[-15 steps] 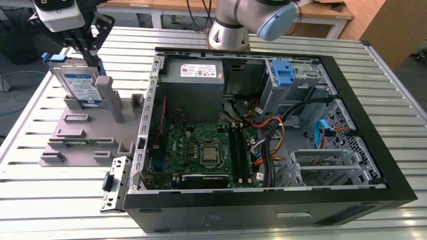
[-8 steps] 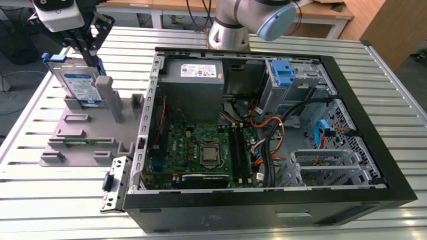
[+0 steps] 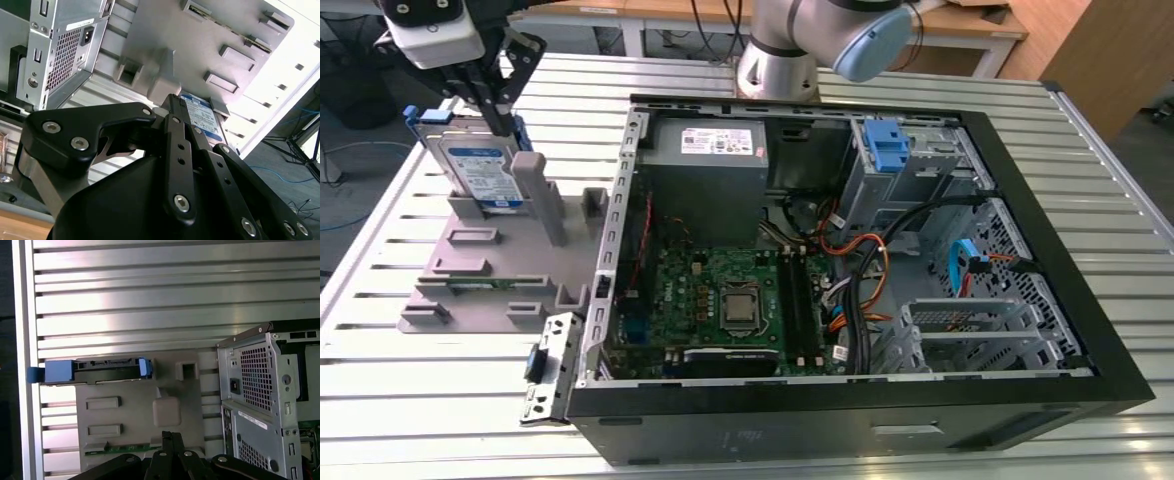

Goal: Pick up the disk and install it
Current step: 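Reach for the disk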

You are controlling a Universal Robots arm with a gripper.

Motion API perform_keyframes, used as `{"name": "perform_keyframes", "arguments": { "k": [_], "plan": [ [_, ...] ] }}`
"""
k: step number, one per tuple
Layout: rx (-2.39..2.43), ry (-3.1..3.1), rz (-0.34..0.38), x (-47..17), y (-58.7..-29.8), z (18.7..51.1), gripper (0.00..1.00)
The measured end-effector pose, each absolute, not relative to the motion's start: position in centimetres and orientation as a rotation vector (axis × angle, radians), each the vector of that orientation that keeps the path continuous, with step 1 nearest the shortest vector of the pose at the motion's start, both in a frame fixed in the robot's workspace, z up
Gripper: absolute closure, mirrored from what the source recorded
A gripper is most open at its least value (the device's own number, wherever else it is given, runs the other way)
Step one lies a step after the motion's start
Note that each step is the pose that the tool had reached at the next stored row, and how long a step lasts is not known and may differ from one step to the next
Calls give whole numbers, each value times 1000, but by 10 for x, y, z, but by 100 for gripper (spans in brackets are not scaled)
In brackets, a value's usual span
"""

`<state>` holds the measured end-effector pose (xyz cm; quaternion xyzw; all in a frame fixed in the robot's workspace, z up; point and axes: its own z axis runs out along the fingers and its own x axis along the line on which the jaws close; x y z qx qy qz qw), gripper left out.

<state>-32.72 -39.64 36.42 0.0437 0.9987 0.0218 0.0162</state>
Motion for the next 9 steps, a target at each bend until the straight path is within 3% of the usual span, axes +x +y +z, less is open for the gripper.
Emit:
{"name": "perform_keyframes", "arguments": {
  "k": [9],
  "plan": [
    [137, 3100, 68, -342, -396, 359, 89]
  ]
}}
